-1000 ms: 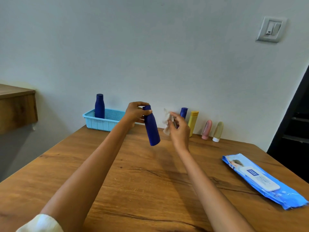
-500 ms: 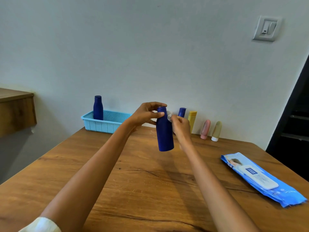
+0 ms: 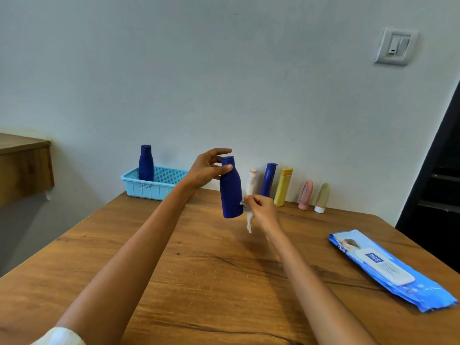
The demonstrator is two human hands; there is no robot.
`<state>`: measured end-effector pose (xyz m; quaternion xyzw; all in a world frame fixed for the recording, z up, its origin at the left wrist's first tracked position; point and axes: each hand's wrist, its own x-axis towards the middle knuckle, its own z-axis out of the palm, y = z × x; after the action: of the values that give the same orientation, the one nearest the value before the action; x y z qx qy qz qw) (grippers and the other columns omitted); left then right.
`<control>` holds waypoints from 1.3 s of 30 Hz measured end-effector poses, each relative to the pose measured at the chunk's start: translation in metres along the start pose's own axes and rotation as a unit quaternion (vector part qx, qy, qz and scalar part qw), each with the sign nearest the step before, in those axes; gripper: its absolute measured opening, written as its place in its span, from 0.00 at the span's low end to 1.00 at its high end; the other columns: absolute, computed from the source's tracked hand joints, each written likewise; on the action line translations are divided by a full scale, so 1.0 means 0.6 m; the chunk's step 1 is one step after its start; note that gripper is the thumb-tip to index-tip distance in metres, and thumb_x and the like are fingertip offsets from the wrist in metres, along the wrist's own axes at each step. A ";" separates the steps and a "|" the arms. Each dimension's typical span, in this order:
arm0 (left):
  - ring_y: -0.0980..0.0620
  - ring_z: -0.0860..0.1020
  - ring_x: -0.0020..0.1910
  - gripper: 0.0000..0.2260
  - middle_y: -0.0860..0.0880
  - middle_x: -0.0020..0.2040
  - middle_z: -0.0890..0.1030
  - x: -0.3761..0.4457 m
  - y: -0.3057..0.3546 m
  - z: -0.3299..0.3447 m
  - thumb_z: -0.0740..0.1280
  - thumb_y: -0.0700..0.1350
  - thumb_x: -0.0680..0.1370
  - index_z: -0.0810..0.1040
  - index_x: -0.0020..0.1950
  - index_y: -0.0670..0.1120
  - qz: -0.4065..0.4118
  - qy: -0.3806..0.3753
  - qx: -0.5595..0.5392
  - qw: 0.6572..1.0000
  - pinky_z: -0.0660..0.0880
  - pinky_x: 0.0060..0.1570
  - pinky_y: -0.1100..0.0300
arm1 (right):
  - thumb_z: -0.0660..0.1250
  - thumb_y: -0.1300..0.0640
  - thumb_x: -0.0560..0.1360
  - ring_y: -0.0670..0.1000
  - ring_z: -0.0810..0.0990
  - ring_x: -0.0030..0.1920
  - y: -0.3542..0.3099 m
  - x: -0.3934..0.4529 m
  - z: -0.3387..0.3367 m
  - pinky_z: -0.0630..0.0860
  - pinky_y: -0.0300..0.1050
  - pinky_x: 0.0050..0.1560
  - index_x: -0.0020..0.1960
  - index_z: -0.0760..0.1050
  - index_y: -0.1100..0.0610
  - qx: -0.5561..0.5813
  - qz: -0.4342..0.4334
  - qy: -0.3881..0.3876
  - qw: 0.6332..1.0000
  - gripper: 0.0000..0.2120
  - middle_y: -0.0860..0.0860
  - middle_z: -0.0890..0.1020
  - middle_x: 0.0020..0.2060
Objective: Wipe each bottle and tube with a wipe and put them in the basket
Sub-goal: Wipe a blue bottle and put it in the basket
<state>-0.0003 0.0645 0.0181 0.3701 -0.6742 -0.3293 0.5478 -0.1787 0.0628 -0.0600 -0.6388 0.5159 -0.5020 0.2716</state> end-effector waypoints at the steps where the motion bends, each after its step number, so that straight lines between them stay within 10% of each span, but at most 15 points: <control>1: 0.52 0.79 0.47 0.21 0.45 0.52 0.79 0.000 -0.004 0.006 0.69 0.38 0.75 0.71 0.66 0.47 -0.010 0.003 0.005 1.000 0.79 0.48 0.60 | 0.62 0.52 0.78 0.49 0.78 0.46 0.000 0.003 -0.002 0.72 0.38 0.41 0.47 0.79 0.53 0.000 0.000 0.030 1.000 0.08 0.47 0.80 0.40; 8: 0.51 0.80 0.49 0.16 0.49 0.48 0.82 -0.006 -0.029 0.072 0.74 0.39 0.70 0.79 0.57 0.45 -0.027 -0.002 0.091 0.995 0.77 0.46 0.64 | 0.63 0.55 0.78 0.46 0.78 0.50 -0.058 0.017 -0.033 0.74 0.34 0.46 0.60 0.77 0.58 0.030 -0.094 0.178 0.979 0.13 0.50 0.81 0.52; 13: 0.52 0.81 0.46 0.10 0.47 0.43 0.83 -0.008 -0.031 0.104 0.73 0.40 0.70 0.80 0.50 0.41 -0.010 -0.007 0.143 0.990 0.79 0.47 0.61 | 0.62 0.52 0.79 0.38 0.75 0.36 -0.068 0.016 -0.032 0.68 0.21 0.34 0.55 0.79 0.60 -0.051 -0.135 0.121 0.982 0.13 0.48 0.80 0.41; 23: 0.54 0.77 0.38 0.12 0.56 0.32 0.75 -0.011 -0.025 0.113 0.73 0.40 0.69 0.72 0.32 0.51 0.025 0.072 0.222 0.972 0.71 0.37 0.68 | 0.68 0.54 0.75 0.46 0.78 0.48 -0.067 0.022 -0.055 0.72 0.32 0.45 0.56 0.80 0.58 -0.172 -0.245 0.080 0.951 0.12 0.50 0.80 0.48; 31: 0.53 0.79 0.48 0.21 0.48 0.52 0.81 -0.008 -0.027 0.106 0.76 0.44 0.68 0.78 0.59 0.42 0.010 0.083 0.191 0.978 0.76 0.49 0.60 | 0.68 0.53 0.75 0.46 0.79 0.45 -0.070 0.023 -0.062 0.73 0.32 0.42 0.52 0.81 0.58 0.032 -0.114 0.179 0.977 0.10 0.52 0.83 0.46; 39: 0.50 0.79 0.47 0.10 0.45 0.49 0.80 -0.009 -0.021 0.109 0.73 0.42 0.69 0.81 0.50 0.43 0.018 0.090 0.207 0.974 0.77 0.50 0.54 | 0.66 0.57 0.76 0.46 0.77 0.50 -0.077 0.017 -0.043 0.68 0.23 0.45 0.57 0.79 0.59 -0.078 -0.194 0.067 0.976 0.12 0.51 0.78 0.50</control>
<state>-0.0621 0.0654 -0.0075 0.4912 -0.6826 -0.1379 0.5232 -0.1850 0.0724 -0.0076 -0.7108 0.4367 -0.5450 0.0838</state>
